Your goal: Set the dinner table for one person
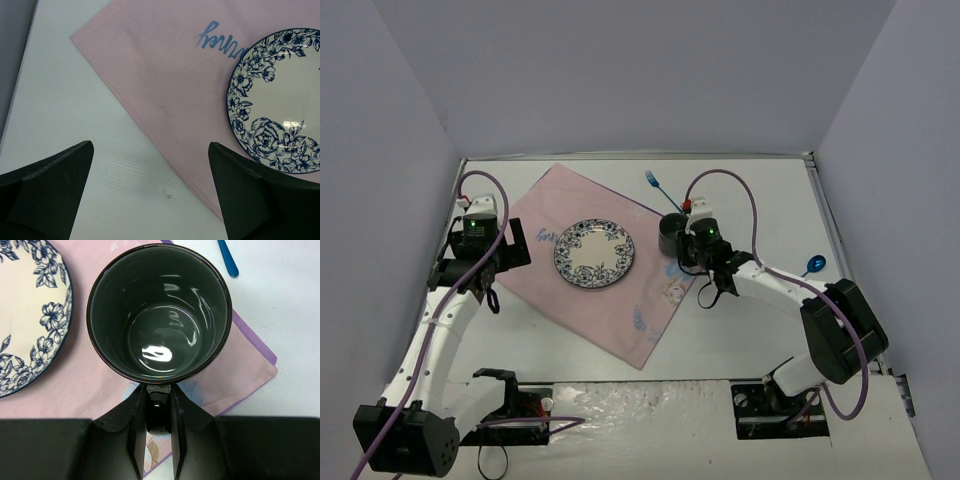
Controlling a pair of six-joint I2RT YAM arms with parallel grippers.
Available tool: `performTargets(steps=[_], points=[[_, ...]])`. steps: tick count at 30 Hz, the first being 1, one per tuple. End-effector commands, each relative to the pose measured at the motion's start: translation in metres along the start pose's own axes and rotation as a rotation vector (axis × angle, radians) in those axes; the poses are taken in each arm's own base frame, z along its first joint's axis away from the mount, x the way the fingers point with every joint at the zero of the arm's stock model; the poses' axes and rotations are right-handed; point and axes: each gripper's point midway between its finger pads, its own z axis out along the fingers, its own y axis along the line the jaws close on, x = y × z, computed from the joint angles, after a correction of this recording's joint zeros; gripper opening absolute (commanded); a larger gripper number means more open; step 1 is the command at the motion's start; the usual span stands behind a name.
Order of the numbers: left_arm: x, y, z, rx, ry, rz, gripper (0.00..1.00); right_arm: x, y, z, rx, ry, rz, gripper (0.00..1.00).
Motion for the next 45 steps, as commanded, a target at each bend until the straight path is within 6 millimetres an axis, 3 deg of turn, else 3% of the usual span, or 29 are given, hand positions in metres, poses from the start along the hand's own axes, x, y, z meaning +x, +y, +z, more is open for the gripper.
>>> performTargets(steps=[1, 12, 25, 30, 37, 40, 41, 42, 43, 45], points=[[-0.019, -0.002, -0.005, 0.007, -0.061, -0.014, 0.97, -0.053, 0.003, -0.003, 0.015, -0.202, 0.069, 0.0], [-0.019, -0.003, -0.004, 0.009, -0.056, -0.013, 0.97, -0.042, -0.001, 0.003, 0.034, -0.205, 0.1, 0.0], [-0.018, -0.003, -0.004, 0.009, -0.056, -0.012, 0.97, -0.012, -0.001, 0.011, 0.045, -0.151, 0.102, 0.0], [-0.018, -0.003, -0.004, 0.011, -0.054, -0.013, 0.97, -0.002, -0.008, 0.0, 0.074, -0.129, 0.116, 0.16], [-0.018, -0.003, -0.004, 0.012, -0.053, -0.014, 0.97, -0.011, -0.015, -0.02, 0.102, -0.144, 0.126, 0.2], [-0.018, -0.003, -0.004, 0.012, -0.05, -0.013, 0.97, -0.008, -0.016, -0.019, 0.108, -0.129, 0.113, 0.33], [-0.018, -0.003, -0.004, 0.012, -0.051, -0.014, 0.97, -0.005, -0.015, -0.017, 0.104, -0.119, 0.11, 0.33], [-0.018, -0.003, -0.004, 0.012, -0.051, -0.013, 0.97, -0.003, -0.014, -0.015, 0.099, -0.112, 0.105, 0.3], [-0.018, -0.003, -0.005, 0.01, -0.052, -0.015, 0.97, -0.003, -0.012, -0.014, 0.09, -0.115, 0.109, 0.11], [-0.017, -0.002, -0.005, 0.009, -0.052, -0.013, 0.97, -0.005, -0.01, -0.015, 0.076, -0.131, 0.121, 0.0]])
